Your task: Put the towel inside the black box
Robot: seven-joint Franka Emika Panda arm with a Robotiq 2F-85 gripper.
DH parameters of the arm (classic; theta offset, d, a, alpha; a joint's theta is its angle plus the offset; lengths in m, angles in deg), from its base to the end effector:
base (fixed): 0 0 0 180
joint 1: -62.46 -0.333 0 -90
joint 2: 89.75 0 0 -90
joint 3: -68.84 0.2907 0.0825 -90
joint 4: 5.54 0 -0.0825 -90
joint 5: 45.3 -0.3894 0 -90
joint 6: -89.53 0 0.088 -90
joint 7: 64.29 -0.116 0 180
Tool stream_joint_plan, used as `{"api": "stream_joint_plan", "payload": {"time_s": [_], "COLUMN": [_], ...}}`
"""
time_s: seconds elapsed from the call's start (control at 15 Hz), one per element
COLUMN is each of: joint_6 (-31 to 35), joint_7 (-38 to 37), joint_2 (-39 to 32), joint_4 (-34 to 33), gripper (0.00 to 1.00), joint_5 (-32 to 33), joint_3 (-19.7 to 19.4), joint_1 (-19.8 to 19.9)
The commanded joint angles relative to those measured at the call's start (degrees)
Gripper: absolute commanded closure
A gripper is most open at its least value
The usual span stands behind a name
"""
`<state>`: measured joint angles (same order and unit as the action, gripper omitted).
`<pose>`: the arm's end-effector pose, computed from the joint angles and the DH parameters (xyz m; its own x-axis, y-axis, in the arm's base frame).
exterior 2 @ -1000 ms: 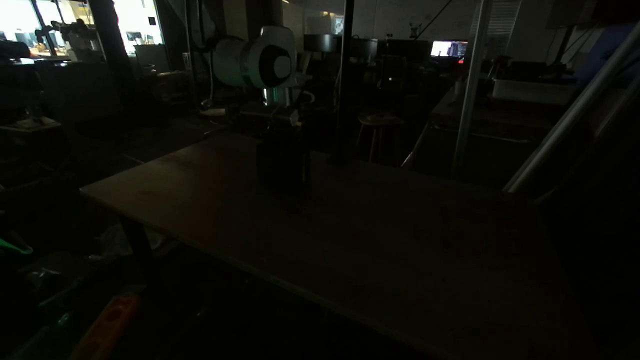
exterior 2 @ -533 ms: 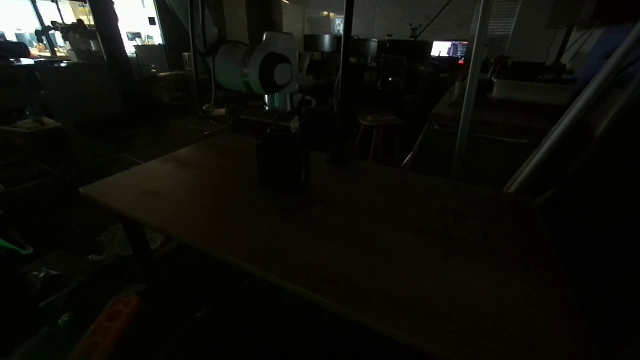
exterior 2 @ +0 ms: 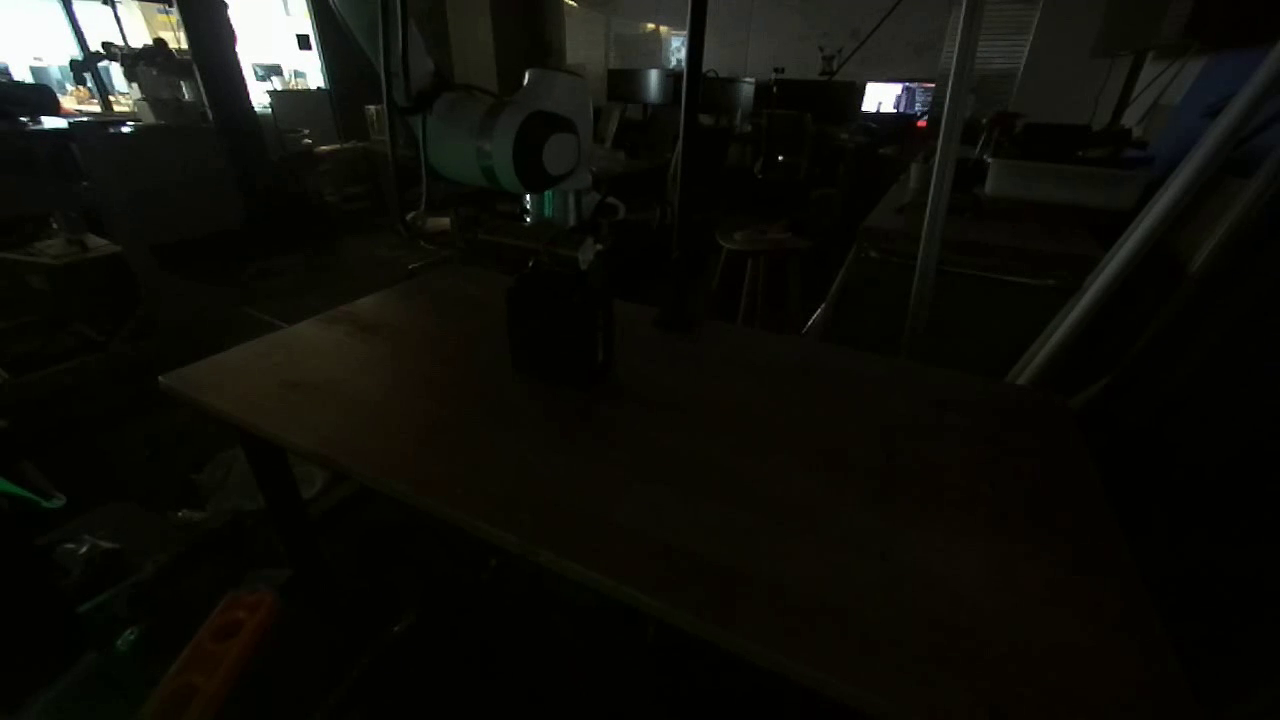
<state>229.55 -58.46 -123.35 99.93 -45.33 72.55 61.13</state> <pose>0.6348 0.0547 0.1755 0.9840 0.1769 0.0211 0.1775 -0.9835 -0.0342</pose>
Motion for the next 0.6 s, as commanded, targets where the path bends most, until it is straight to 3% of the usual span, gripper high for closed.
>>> {"api": "stream_joint_plan", "payload": {"time_s": [0.0, 0.53], "joint_6": [1.02, -0.39], "joint_7": [1.78, 0.68], "joint_2": [-3.14, 3.76], "joint_4": [0.08, 4.62], "gripper": [0.88, 0.88], "joint_5": [-1.55, 0.45], "joint_3": [1.56, 0.66], "joint_1": [0.55, -0.84]}}
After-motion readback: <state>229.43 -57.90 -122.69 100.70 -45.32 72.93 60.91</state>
